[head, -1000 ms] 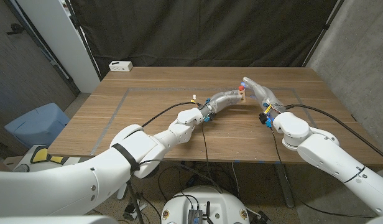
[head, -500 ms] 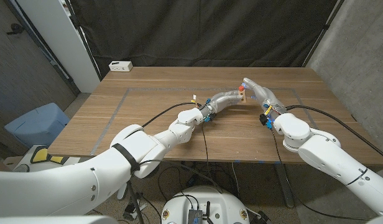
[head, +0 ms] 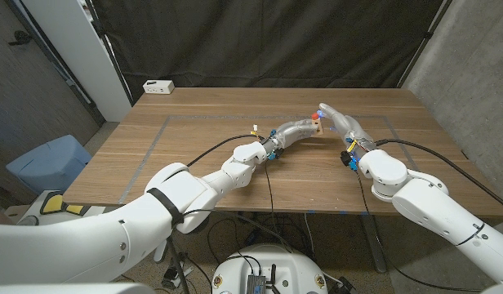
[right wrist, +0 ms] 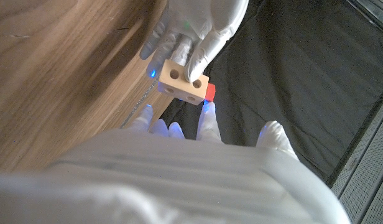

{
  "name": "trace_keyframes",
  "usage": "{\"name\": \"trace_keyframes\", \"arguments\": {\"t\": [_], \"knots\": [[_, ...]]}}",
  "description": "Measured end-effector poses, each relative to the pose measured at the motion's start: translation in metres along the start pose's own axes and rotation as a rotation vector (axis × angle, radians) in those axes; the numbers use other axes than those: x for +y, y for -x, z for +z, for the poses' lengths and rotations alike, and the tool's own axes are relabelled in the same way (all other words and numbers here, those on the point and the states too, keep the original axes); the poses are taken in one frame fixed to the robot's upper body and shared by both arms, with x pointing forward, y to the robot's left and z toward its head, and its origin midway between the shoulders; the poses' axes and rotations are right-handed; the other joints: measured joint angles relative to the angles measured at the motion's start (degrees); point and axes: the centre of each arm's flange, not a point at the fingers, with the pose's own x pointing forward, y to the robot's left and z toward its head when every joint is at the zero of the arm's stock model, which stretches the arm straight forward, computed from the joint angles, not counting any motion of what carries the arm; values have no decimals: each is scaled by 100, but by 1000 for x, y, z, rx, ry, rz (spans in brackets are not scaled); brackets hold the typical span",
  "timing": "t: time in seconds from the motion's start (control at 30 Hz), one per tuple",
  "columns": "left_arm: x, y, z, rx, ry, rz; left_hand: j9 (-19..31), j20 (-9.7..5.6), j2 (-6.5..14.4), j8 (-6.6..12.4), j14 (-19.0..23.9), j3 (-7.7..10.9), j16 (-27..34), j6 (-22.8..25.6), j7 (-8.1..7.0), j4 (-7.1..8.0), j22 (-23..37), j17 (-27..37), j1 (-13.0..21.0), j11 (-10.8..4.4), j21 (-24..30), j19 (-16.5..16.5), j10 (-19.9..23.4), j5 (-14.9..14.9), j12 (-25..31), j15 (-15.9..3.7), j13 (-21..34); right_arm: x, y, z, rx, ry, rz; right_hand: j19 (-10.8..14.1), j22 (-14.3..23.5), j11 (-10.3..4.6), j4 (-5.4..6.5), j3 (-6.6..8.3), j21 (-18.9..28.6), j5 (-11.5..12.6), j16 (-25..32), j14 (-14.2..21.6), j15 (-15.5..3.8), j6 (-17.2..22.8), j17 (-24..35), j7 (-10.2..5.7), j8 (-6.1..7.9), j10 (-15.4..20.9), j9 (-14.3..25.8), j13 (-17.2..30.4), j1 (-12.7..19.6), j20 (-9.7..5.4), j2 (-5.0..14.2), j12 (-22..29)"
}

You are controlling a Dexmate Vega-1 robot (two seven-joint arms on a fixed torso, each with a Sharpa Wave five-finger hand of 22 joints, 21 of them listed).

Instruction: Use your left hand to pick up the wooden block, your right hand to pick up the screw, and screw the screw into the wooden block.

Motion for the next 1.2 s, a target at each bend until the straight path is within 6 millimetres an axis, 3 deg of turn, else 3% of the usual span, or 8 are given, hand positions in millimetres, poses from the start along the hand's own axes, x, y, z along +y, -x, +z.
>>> {"name": "trace_keyframes", "arguments": {"t": [0.73, 1.2], "knots": [[1, -1, -1, 12, 6, 3, -4, 0, -38, 0, 0, -3, 0, 0, 0, -3, 0, -1, -8, 0, 0, 0, 1, 23, 5, 0, 24, 11, 7, 4, -7, 11, 27, 0, 0, 0, 0, 0, 0, 0, 0, 0, 0, 38, 1, -2, 44, 0, -4, 0, 0, -1, 0, 23], [-1, -1, 1, 1, -7, -7, 0, 0, -36, 0, 0, 0, 0, 0, 0, -4, 0, 1, -10, 0, 0, 0, 1, 21, 5, 0, 24, -2, 15, 11, -27, 22, -13, 0, 0, 0, 0, 0, 0, 0, 0, 0, 0, 38, 1, -2, 44, 0, -4, 0, 0, -1, 0, 23]]}}
